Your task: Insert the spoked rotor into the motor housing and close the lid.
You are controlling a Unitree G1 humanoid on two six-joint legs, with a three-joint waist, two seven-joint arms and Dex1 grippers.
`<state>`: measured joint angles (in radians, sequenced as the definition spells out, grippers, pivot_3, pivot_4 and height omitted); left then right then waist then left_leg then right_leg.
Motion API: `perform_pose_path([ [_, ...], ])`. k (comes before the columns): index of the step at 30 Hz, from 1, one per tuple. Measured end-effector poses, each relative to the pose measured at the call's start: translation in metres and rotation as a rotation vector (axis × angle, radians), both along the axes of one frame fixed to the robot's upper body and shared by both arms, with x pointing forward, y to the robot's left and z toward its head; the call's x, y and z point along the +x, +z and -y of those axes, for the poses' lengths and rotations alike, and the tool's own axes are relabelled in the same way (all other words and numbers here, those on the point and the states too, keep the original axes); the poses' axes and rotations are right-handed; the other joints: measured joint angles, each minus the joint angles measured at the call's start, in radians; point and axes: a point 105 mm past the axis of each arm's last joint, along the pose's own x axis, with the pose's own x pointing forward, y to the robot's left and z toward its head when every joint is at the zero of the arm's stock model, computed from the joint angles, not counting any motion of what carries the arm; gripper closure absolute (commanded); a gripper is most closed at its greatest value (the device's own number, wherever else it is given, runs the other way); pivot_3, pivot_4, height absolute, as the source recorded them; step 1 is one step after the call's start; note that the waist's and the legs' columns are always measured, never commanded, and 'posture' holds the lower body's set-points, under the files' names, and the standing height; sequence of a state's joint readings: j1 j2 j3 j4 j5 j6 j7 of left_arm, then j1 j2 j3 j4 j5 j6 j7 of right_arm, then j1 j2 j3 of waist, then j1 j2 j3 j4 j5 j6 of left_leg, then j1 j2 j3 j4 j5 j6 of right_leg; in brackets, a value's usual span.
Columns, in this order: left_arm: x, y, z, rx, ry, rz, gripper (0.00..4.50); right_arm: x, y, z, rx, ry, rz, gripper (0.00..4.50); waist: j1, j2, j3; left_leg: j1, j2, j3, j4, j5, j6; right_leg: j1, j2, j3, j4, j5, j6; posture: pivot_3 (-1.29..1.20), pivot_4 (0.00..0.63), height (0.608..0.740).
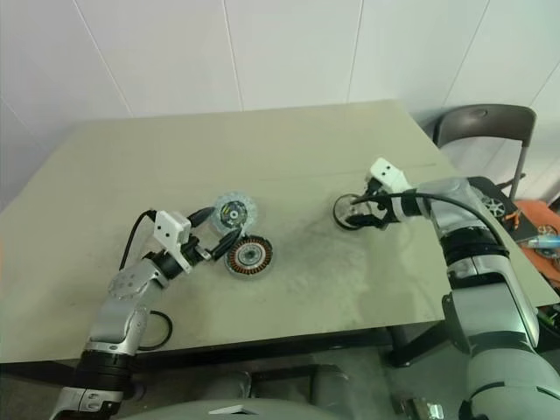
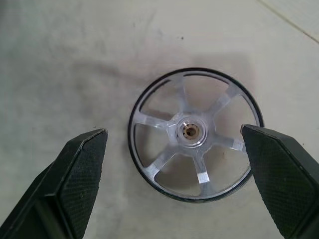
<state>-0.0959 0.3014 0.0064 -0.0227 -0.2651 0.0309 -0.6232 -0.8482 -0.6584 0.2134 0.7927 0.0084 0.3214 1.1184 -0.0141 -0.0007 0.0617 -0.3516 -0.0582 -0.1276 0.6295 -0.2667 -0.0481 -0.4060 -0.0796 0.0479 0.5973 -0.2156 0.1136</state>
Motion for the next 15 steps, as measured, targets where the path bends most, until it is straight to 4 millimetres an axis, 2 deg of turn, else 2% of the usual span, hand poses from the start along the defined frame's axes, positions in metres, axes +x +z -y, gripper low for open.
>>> perform_pose_path([
  [7, -0.001, 0.007, -0.001, 0.011, 0.007, 0.014, 0.0, 0.008, -0.004, -0.003, -0.062, 0.005, 0.058, 0.02, 0.0, 0.0, 0.0, 0.0, 0.0, 0.0, 0.001, 0.0, 0.0, 0.001, 0.0, 0.0, 0.0, 0.001, -0.001, 0.0, 0.0, 0.74],
  [10, 0.0, 0.007, -0.004, 0.017, 0.015, 0.009, 0.0, 0.009, -0.01, -0.007, -0.076, 0.015, 0.057, 0.62, -0.002, 0.0, 0.0, 0.0, 0.0, 0.0, 0.001, 0.0, 0.0, 0.001, 0.0, 0.0, 0.0, 0.001, -0.001, 0.0, 0.0, 0.74],
  [12, -0.001, 0.01, -0.003, 0.019, 0.012, 0.017, 0.0, 0.009, -0.011, -0.007, -0.081, 0.014, 0.058, 1.22, -0.001, 0.0, 0.0, 0.0, 0.0, 0.0, 0.001, 0.0, 0.0, 0.001, 0.0, 0.0, 0.0, 0.001, -0.001, 0.0, 0.0, 0.74],
  [15, -0.001, 0.011, -0.004, 0.02, 0.011, 0.016, 0.0, 0.009, -0.012, -0.011, -0.071, 0.02, 0.057, 1.22, -0.002, 0.0, 0.0, 0.001, 0.0, 0.0, 0.001, 0.0, 0.0, 0.001, 0.0, 0.0, 0.0, 0.001, -0.002, 0.0, 0.0, 0.74],
])
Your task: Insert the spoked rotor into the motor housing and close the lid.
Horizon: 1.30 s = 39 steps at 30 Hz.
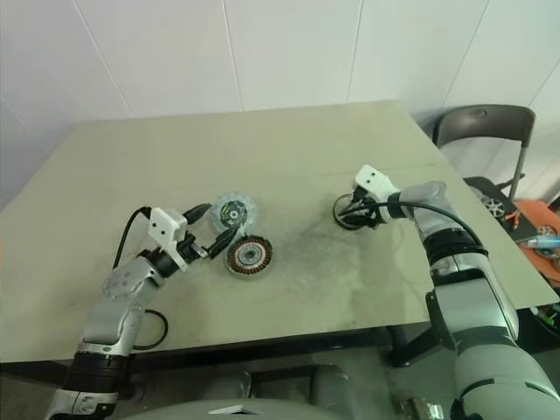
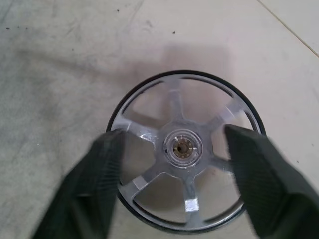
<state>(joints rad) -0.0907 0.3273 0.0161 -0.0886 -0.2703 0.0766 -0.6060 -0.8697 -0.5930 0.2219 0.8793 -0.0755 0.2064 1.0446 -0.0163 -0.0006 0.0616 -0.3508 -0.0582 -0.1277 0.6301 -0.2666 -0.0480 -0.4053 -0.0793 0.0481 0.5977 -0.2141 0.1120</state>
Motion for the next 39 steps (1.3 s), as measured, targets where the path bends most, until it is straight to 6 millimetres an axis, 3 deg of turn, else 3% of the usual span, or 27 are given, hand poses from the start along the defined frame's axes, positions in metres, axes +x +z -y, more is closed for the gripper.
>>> perform_pose_path([
  [11, -0.002, -0.002, -0.002, 0.007, 0.002, -0.008, 0.0, -0.001, 0.001, -0.001, 0.148, -0.043, -0.053, 1.22, -0.002, 0.0, 0.0, 0.002, 0.0, 0.0, 0.0, 0.0, 0.0, 0.002, 0.0, 0.0, 0.001, 0.0, -0.001, 0.0, 0.0, 0.74],
  [14, -0.002, -0.002, -0.002, 0.008, 0.002, -0.008, 0.0, -0.003, 0.003, -0.001, 0.161, -0.022, -0.069, 0.65, -0.001, 0.0, 0.0, 0.002, 0.0, 0.0, 0.0, 0.0, 0.0, 0.002, 0.0, 0.0, 0.001, 0.001, -0.001, 0.0, 0.0, 0.74],
  [16, -0.002, -0.002, -0.002, 0.009, 0.001, -0.008, 0.0, -0.003, 0.005, 0.006, 0.14, -0.035, -0.066, 0.03, 0.0, 0.0, 0.0, 0.002, 0.0, 0.0, 0.0, 0.0, 0.0, 0.002, 0.0, 0.0, 0.001, 0.001, -0.001, 0.0, 0.0, 0.74],
  [22, -0.001, -0.003, -0.003, 0.014, 0.001, -0.01, 0.0, 0.0, 0.007, 0.017, 0.126, -0.089, -0.058, 0.01, -0.002, 0.0, 0.0, 0.002, 0.0, 0.0, 0.0, 0.0, 0.0, 0.002, 0.0, 0.0, 0.001, 0.001, -0.001, 0.0, 0.0, 0.74],
  [27, -0.002, -0.004, -0.004, 0.017, -0.005, -0.007, 0.0, 0.004, -0.004, 0.042, 0.161, -0.29, -0.074, 0.01, 0.0, 0.0, 0.0, 0.002, 0.0, 0.001, 0.001, 0.0, 0.0, 0.002, 0.0, 0.001, 0.001, 0.0, -0.003, 0.0, 0.0, 0.74],
  [39, -0.001, -0.007, -0.006, 0.018, -0.003, -0.012, 0.0, -0.003, -0.008, 0.048, 0.527, -0.496, -0.21, 0.01, -0.004, 0.0, 0.0, 0.004, 0.0, 0.001, 0.001, 0.0, 0.0, 0.004, 0.001, 0.001, 0.001, 0.001, -0.002, 0.0, 0.0, 0.74],
])
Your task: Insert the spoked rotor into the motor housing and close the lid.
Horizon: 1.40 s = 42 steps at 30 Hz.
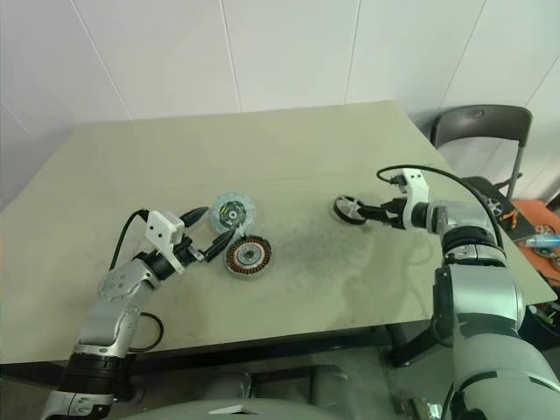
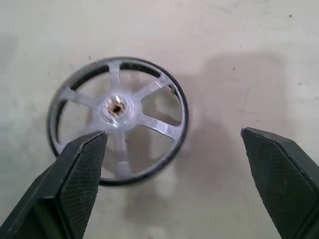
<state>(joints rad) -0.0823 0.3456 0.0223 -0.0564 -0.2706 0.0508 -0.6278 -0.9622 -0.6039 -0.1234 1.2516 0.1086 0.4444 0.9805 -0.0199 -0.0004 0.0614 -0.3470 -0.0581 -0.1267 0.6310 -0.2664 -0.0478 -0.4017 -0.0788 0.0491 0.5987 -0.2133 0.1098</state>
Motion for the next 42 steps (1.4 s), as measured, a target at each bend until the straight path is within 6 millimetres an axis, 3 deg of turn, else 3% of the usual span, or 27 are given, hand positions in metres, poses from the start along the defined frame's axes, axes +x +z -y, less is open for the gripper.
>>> perform_pose_path([
  [3, 0.0, 0.0, -0.001, 0.003, 0.0, -0.001, 0.0, -0.004, -0.002, -0.013, 0.115, 0.042, -0.013, 0.6, -0.001, 0.0, 0.0, 0.005, 0.0, 0.0, -0.001, 0.0, 0.0, 0.005, 0.0, 0.0, -0.001, 0.0, 0.0, 0.0, 0.0, 0.74],
  [6, 0.0, 0.0, -0.002, 0.008, 0.001, -0.001, 0.0, -0.009, 0.0, -0.024, 0.197, 0.102, -0.017, 1.66, -0.002, 0.0, 0.0, 0.008, 0.0, 0.0, 0.0, 0.0, 0.0, 0.008, 0.0, 0.0, 0.0, -0.003, 0.002, 0.0, 0.0, 0.74],
  [12, 0.0, 0.0, -0.005, 0.022, 0.006, -0.002, 0.0, -0.011, -0.004, -0.028, 0.229, 0.104, -0.023, 3.81, -0.001, 0.0, 0.0, 0.008, 0.0, 0.0, 0.001, 0.0, 0.0, 0.008, 0.0, 0.0, 0.0, -0.003, 0.002, 0.0, 0.0, 0.74],
  [16, 0.0, 0.0, -0.006, 0.024, 0.007, -0.005, 0.0, -0.008, 0.001, -0.032, 0.29, 0.092, 0.008, 3.81, -0.001, 0.0, 0.0, 0.008, 0.0, 0.0, 0.0, 0.0, 0.0, 0.008, 0.0, 0.0, 0.0, -0.003, 0.003, 0.0, 0.0, 0.74],
  [19, 0.0, 0.001, -0.007, 0.031, 0.006, -0.004, 0.0, -0.009, 0.007, -0.039, 0.349, 0.131, 0.025, 4.46, -0.001, 0.0, 0.0, 0.008, 0.0, 0.0, 0.0, 0.0, 0.0, 0.008, 0.0, 0.0, 0.0, -0.003, 0.003, 0.0, 0.0, 0.74],
  [31, 0.001, 0.006, -0.015, 0.047, 0.025, -0.003, 0.0, -0.007, 0.016, -0.054, 0.418, 0.182, 0.061, 4.46, -0.002, 0.0, 0.0, 0.008, 0.0, 0.0, 0.0, 0.0, 0.0, 0.008, 0.0, 0.0, 0.0, -0.002, 0.004, 0.0, 0.0, 0.74],
  [38, 0.0, 0.015, -0.014, 0.044, 0.02, 0.015, 0.0, -0.005, 0.032, -0.089, 0.546, 0.283, 0.102, 4.46, -0.001, 0.0, 0.0, 0.008, 0.0, 0.0, 0.0, 0.0, 0.0, 0.007, 0.0, 0.0, 0.001, -0.002, 0.005, 0.0, 0.0, 0.74],
  [42, -0.001, 0.016, -0.019, 0.052, 0.032, 0.009, 0.0, -0.005, 0.027, -0.099, 0.515, 0.305, 0.094, 4.46, 0.0, 0.0, 0.0, 0.008, 0.0, 0.0, 0.0, 0.0, 0.0, 0.007, 0.0, 0.0, 0.001, -0.002, 0.005, 0.0, 0.0, 0.74],
])
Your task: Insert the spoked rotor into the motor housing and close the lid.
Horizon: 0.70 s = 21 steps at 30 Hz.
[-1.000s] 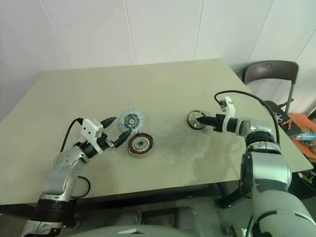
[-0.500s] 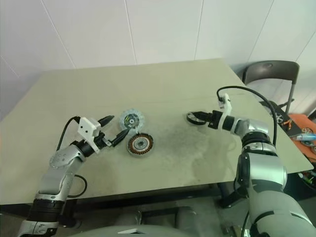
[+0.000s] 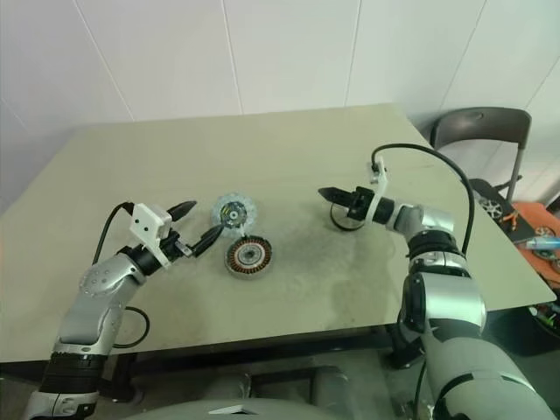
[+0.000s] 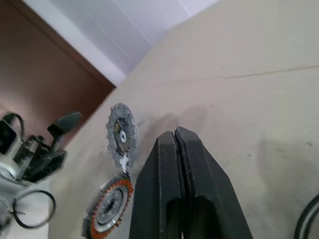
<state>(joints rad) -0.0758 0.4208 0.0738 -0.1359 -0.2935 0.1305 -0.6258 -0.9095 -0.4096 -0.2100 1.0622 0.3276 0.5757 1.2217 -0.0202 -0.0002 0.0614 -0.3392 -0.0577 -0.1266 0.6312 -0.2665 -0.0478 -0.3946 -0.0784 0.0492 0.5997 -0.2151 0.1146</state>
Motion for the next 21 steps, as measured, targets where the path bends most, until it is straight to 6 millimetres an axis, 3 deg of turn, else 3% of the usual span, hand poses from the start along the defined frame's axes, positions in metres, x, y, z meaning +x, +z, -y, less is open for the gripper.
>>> perform_pose_path([
  [3, -0.003, 0.001, -0.003, 0.009, 0.006, -0.003, 0.0, 0.0, -0.001, 0.001, 0.002, -0.008, 0.006, 4.46, 0.0, 0.0, 0.0, 0.0, 0.0, 0.0, 0.0, 0.0, 0.0, 0.0, 0.0, 0.0, 0.0, 0.0, 0.0, 0.0, 0.0, 0.74],
  [6, -0.004, 0.001, -0.007, 0.011, 0.019, -0.005, 0.0, 0.002, 0.001, 0.01, -0.022, -0.035, 0.018, 3.89, 0.001, 0.0, 0.0, 0.0, 0.0, 0.0, 0.0, 0.0, 0.0, 0.0, 0.0, 0.0, 0.0, 0.0, 0.0, 0.0, 0.0, 0.74],
  [13, -0.002, 0.0, -0.004, -0.006, 0.02, -0.003, 0.0, 0.0, -0.007, 0.072, -0.257, -0.173, -0.002, 1.51, 0.002, 0.0, 0.0, 0.0, 0.0, 0.0, 0.0, 0.0, 0.0, 0.0, 0.0, 0.0, -0.001, -0.002, -0.003, 0.0, 0.0, 0.74],
  [17, 0.002, -0.002, 0.004, -0.035, 0.01, 0.002, 0.0, -0.004, -0.017, 0.094, -0.38, -0.218, -0.039, 0.1, -0.003, 0.0, 0.0, 0.001, 0.0, 0.001, 0.0, 0.0, 0.0, 0.001, 0.0, 0.0, 0.0, -0.002, -0.003, 0.0, 0.0, 0.74],
  [21, 0.003, -0.005, 0.012, -0.048, -0.005, 0.005, 0.0, 0.0, -0.026, 0.111, -0.443, -0.349, -0.055, 0.05, -0.008, 0.0, 0.0, 0.001, 0.0, 0.002, 0.0, 0.0, 0.0, 0.001, 0.0, 0.001, -0.001, -0.002, -0.003, 0.0, 0.0, 0.74],
])
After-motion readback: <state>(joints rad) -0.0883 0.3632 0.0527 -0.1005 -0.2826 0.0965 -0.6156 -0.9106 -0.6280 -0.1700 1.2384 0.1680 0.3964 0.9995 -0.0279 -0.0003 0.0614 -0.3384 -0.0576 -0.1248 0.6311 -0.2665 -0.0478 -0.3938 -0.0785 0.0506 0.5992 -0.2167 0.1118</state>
